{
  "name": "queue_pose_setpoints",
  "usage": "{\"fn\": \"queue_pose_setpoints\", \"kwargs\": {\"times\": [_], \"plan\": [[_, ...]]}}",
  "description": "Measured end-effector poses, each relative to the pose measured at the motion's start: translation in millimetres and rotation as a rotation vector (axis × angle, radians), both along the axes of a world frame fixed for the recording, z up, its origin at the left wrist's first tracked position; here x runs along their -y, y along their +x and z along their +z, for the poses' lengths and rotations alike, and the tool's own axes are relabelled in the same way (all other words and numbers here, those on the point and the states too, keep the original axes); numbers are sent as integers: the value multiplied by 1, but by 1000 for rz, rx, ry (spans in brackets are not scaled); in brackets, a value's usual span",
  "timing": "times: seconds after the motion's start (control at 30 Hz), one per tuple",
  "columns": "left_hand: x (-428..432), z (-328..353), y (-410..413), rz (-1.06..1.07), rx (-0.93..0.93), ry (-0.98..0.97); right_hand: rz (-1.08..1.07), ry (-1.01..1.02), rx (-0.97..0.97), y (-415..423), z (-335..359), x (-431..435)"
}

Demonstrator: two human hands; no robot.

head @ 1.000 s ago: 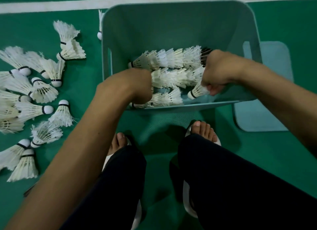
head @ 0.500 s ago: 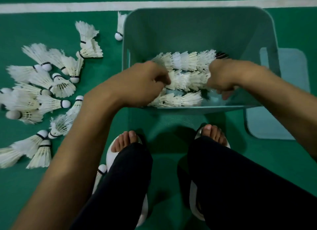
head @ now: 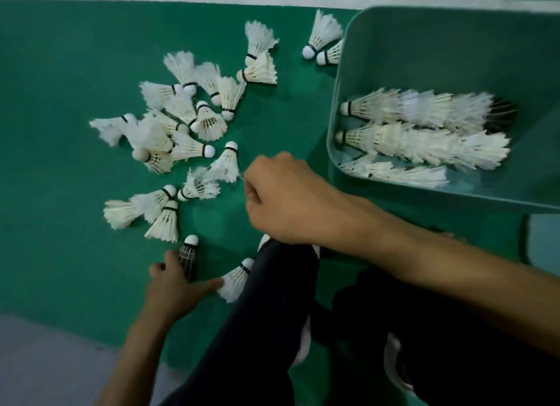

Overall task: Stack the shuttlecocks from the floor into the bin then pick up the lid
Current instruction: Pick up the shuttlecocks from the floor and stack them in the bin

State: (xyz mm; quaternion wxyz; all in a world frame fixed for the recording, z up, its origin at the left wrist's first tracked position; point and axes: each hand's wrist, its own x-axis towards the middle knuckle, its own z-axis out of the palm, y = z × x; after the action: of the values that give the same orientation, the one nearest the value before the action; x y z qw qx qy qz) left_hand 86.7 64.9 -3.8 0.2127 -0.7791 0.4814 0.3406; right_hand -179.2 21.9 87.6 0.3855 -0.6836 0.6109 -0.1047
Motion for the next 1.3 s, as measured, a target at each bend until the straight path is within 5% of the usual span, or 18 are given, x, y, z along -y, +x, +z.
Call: {"fn": "queue_pose_setpoints", "kwargs": {"times": [0.23,0.37,0.5,0.6,0.73,1.0,1.3], "plan": [[-23,-35,-15,131,-151,-623,35,117,-25,28,-88,-9],[-7,-44,-36,237,-347,-764,387,135,68,39,-94,-26],[30,-21,-54,493,-408,-913,766,71,-72,52,-97,-34],[60,-4,-45,349,-250,-850,903,49,-147,66,-99,-41],[89,-2,-37,39,-188,-522,999,-75,-289,90,-115,-50],[113,-22,-43,-21,-136,-564,684,-120,-363,73,-124,-41],[101,6,-56,289,-385,-690,-78,170,-480,17,-88,-7]]}}
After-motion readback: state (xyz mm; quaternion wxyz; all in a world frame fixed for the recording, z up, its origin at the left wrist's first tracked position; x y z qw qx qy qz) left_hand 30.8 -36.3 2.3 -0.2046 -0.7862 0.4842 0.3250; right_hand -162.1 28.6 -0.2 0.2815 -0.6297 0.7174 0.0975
